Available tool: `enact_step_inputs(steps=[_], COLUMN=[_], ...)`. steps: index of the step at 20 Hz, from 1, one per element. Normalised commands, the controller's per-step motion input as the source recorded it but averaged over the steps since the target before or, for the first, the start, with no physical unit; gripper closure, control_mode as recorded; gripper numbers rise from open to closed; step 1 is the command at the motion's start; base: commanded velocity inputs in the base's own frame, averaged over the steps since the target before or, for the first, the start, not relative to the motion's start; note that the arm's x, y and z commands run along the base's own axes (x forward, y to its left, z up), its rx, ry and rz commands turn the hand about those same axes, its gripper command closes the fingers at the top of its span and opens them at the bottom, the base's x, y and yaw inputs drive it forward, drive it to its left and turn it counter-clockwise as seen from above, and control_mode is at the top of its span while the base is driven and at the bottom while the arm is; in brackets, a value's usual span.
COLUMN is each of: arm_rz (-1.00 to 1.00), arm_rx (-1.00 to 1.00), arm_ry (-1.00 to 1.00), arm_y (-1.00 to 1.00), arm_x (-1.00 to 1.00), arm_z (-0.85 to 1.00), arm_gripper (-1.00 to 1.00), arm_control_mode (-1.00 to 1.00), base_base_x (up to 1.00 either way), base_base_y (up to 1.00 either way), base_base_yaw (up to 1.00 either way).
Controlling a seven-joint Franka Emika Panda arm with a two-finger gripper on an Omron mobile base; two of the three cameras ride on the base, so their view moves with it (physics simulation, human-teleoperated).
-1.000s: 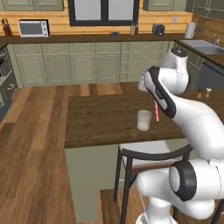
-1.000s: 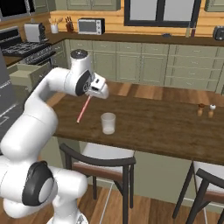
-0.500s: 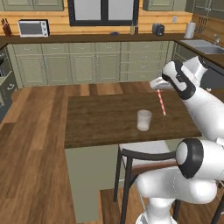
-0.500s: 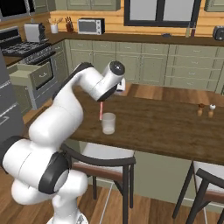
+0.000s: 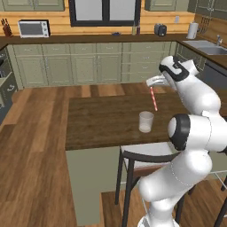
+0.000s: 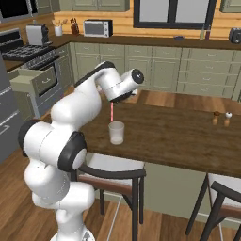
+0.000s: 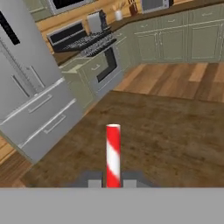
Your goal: Take a straw from the drawer in front and place it inside the glass cup on the dining counter.
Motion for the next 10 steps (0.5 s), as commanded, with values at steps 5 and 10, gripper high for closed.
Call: enact_step_inputs(steps=[5, 10], arm_rz=[0.08, 0.08], arm_rx=[0.09, 0.05], arm_ry=[-0.03, -0.11], arm_y=[0.06, 0.01], arm_x=[0.14, 0.25], arm_z=[-0.46, -0.4], arm_gripper=[1.0, 1.0], arm_control_mode=[-1.0, -1.0], base_base_x=[0.0, 0.0], base_base_y=[0.0, 0.0], base_base_yaw=[0.0, 0.0])
